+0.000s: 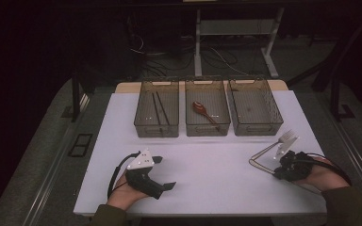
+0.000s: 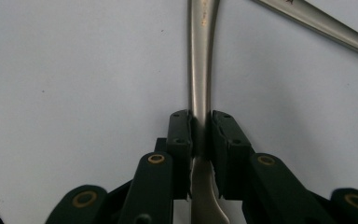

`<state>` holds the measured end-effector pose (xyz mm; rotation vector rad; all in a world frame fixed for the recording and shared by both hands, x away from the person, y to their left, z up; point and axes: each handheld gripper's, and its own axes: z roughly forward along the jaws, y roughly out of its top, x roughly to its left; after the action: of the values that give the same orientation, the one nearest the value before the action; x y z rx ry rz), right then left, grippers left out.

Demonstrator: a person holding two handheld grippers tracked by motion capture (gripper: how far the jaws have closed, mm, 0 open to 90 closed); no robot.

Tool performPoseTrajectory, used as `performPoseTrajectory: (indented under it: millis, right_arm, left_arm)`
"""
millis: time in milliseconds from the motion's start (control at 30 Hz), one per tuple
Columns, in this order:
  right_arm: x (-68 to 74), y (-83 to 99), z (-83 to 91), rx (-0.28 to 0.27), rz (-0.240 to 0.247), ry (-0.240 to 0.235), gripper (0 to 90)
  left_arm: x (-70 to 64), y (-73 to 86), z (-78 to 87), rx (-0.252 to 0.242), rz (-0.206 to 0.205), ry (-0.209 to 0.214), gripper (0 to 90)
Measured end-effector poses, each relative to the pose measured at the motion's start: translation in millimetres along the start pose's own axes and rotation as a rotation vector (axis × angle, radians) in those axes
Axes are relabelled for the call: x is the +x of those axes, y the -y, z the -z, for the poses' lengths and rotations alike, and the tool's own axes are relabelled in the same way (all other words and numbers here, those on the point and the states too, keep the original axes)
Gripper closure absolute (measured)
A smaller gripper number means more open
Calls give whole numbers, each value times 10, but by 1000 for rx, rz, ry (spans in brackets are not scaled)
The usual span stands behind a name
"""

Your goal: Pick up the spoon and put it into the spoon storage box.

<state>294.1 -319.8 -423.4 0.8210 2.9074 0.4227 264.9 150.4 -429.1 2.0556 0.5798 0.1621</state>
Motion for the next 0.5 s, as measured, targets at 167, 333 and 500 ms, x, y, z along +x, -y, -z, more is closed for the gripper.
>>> performPoseTrajectory:
  millis: [167, 333, 500]
  right_arm:
    - [-15, -66, -8, 43, 31, -10, 795]
    - [-21, -22, -2, 16, 29, -4, 796]
    - [-46, 29, 10, -22, 16, -14, 796]
  left_arm:
    - [-2, -1, 3, 2, -2, -1, 0]
    - [0, -1, 5, 0, 1, -2, 0]
    - [3, -3, 17, -4, -1, -4, 0]
